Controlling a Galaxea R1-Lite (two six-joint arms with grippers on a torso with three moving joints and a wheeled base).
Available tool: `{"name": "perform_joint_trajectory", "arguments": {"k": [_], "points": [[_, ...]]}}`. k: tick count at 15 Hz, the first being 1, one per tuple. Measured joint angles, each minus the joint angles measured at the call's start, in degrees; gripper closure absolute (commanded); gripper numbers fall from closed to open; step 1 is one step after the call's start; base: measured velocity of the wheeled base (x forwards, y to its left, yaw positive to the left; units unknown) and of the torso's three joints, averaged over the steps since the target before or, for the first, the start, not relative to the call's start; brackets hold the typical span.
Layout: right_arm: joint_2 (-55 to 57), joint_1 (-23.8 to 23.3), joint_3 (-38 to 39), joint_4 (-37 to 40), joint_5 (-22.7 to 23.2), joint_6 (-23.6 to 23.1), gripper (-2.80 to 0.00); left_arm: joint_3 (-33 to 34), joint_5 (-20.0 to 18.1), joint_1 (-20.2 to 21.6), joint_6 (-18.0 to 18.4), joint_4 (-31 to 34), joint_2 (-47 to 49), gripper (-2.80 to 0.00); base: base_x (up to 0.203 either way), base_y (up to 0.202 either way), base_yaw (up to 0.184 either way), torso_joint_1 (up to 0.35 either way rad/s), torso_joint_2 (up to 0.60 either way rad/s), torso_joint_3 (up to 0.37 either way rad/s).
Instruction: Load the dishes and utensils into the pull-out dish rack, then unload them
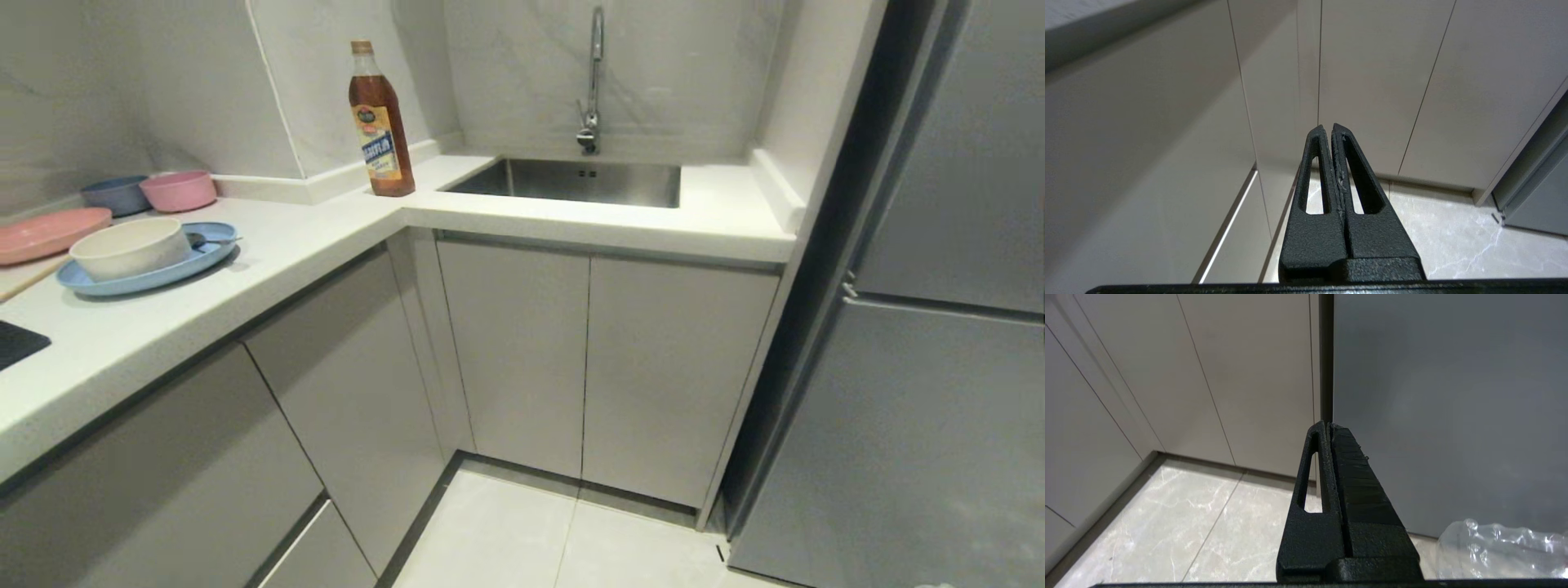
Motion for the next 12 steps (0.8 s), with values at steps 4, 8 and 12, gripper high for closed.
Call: {"name": "perform_joint_trajectory", "arguments": {"k": [4, 8, 12], "points": [[0.00, 0.00, 0.00, 0.00, 0.00, 0.00, 0.00, 0.00, 0.04, -0.01, 0.11, 0.00, 0.00, 0.00, 0.000, 0.000, 0.000, 0.001, 0.01, 0.185], [0.00, 0.00, 0.00, 0.00, 0.00, 0.00, 0.00, 0.00, 0.12, -0.01, -1.65, -0.09, 0.02, 0.00, 0.000, 0.000, 0.000, -0.001, 0.00, 0.028], [0.00, 0.00, 0.00, 0.00, 0.00, 0.06, 0.00, 0.00, 0.21, -0.01, -1.86, -0.69, 0.05, 0.00, 0.000, 0.000, 0.000, 0.000, 0.00, 0.000]]}}
